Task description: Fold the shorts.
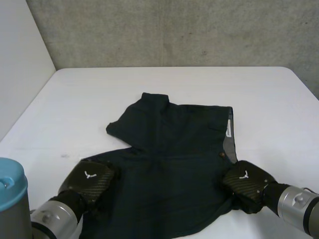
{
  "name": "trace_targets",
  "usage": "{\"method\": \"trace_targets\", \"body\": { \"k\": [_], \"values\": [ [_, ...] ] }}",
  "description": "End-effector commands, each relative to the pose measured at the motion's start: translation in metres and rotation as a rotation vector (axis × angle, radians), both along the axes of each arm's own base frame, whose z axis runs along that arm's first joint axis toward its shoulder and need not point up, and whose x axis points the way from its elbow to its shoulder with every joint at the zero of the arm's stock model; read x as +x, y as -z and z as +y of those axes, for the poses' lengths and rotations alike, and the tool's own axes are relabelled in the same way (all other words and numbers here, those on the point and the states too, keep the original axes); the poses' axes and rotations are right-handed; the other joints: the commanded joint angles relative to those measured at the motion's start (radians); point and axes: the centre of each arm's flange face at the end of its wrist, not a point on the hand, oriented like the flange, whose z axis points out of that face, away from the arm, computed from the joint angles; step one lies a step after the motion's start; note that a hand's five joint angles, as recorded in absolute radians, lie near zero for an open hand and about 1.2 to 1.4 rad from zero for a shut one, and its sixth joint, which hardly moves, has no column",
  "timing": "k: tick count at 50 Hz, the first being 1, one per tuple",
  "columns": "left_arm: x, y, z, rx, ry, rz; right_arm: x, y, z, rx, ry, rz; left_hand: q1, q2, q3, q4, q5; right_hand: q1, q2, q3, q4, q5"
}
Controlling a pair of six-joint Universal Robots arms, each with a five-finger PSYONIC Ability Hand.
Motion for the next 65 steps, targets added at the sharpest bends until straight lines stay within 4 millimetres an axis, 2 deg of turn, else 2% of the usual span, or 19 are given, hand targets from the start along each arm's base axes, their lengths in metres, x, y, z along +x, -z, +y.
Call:
{"method": "trace_targets", "body": {
  "k": [1, 8, 12, 27, 30, 31, 35, 38, 39, 42, 46, 47, 51, 55, 60, 62, 65],
  "values": [
    [-0.005, 0.001, 0.022, 0.02, 0.075, -0.023, 0.005, -0.015, -0.019, 0.051, 0.107, -0.12, 0.108, 0.114, 0.107, 0.121, 0.123, 0.444, 0.235, 0.22, 0.208, 0.26],
    [-0.002, 0.002, 0.04, 0.05, 0.095, -0.071, 0.021, -0.029, -0.029, 0.127, 0.224, -0.257, 0.12, 0.126, 0.119, 0.133, 0.135, 0.444, 0.235, 0.22, 0.208, 0.26],
    [-0.001, 0.004, 0.044, 0.039, 0.082, -0.099, 0.023, -0.035, -0.036, 0.121, 0.301, -0.274, 0.12, 0.126, 0.119, 0.133, 0.135, 0.444, 0.235, 0.22, 0.208, 0.26],
    [0.001, 0.026, 0.041, 0.078, 0.035, -0.193, 0.026, -0.033, -0.046, 0.135, 0.373, -0.341, 0.128, 0.135, 0.128, 0.142, 0.144, 0.444, 0.235, 0.22, 0.208, 0.26],
    [0.0, 0.027, 0.04, 0.073, 0.033, -0.189, 0.026, -0.033, -0.046, 0.137, 0.372, -0.342, 0.26, 0.266, 0.259, 0.273, 0.275, 0.444, 0.235, 0.22, 0.208, 0.26],
    [-0.002, 0.025, 0.038, 0.051, 0.029, -0.176, 0.026, -0.033, -0.045, 0.137, 0.371, -0.338, 0.479, 0.485, 0.478, 0.492, 0.494, 0.444, 0.235, 0.22, 0.208, 0.26],
    [-0.006, 0.015, 0.028, -0.043, -0.008, -0.127, 0.028, -0.033, -0.043, 0.131, 0.353, -0.327, 0.926, 0.932, 0.925, 0.939, 0.941, 0.444, 0.235, 0.22, 0.208, 0.26],
    [-0.006, 0.003, 0.026, -0.096, -0.018, -0.098, 0.028, -0.036, -0.041, 0.118, 0.336, -0.31, 0.927, 0.933, 0.926, 0.94, 0.942, 0.444, 0.235, 0.22, 0.208, 0.26],
    [-0.006, -0.008, 0.026, -0.132, -0.015, -0.077, 0.028, -0.039, -0.037, 0.104, 0.309, -0.289, 0.927, 0.933, 0.926, 0.94, 0.942, 0.444, 0.235, 0.22, 0.208, 0.26],
    [-0.005, -0.016, 0.026, -0.165, -0.007, -0.072, 0.025, -0.05, -0.03, 0.051, 0.264, -0.232, 0.927, 0.933, 0.926, 0.94, 0.942, 0.444, 0.235, 0.22, 0.208, 0.26],
    [-0.003, -0.027, 0.029, -0.191, 0.022, -0.105, 0.019, -0.064, -0.007, 0.047, 0.171, -0.065, 0.927, 0.933, 0.926, 0.94, 0.942, 0.444, 0.235, 0.22, 0.208, 0.26],
    [-0.003, -0.032, 0.032, -0.196, 0.041, -0.116, 0.016, -0.067, 0.003, 0.067, 0.125, 0.013, 0.927, 0.933, 0.926, 0.94, 0.942, 0.444, 0.235, 0.22, 0.208, 0.26],
    [0.001, -0.047, 0.042, -0.173, 0.083, -0.148, 0.003, -0.079, 0.023, 0.132, 0.04, 0.167, 0.927, 0.933, 0.926, 0.94, 0.942, 0.444, 0.235, 0.22, 0.208, 0.26],
    [0.007, -0.055, 0.058, -0.082, 0.148, -0.189, -0.011, -0.093, 0.037, 0.193, 0.003, 0.247, 0.927, 0.933, 0.926, 0.94, 0.942, 0.444, 0.235, 0.22, 0.208, 0.26],
    [0.012, -0.058, 0.068, 0.011, 0.199, -0.23, -0.023, -0.1, 0.04, 0.257, -0.001, 0.264, 0.927, 0.933, 0.926, 0.94, 0.942, 0.444, 0.235, 0.22, 0.208, 0.26],
    [0.011, -0.057, 0.065, 0.012, 0.196, -0.231, -0.029, -0.1, 0.033, 0.246, 0.021, 0.269, 0.927, 0.933, 0.926, 0.94, 0.942, 0.444, 0.235, 0.22, 0.208, 0.26],
    [0.004, -0.051, 0.049, -0.002, 0.168, -0.221, -0.033, -0.101, 0.026, 0.218, 0.037, 0.261, 0.927, 0.933, 0.926, 0.94, 0.942, 0.444, 0.235, 0.22, 0.208, 0.26]
  ]
}}
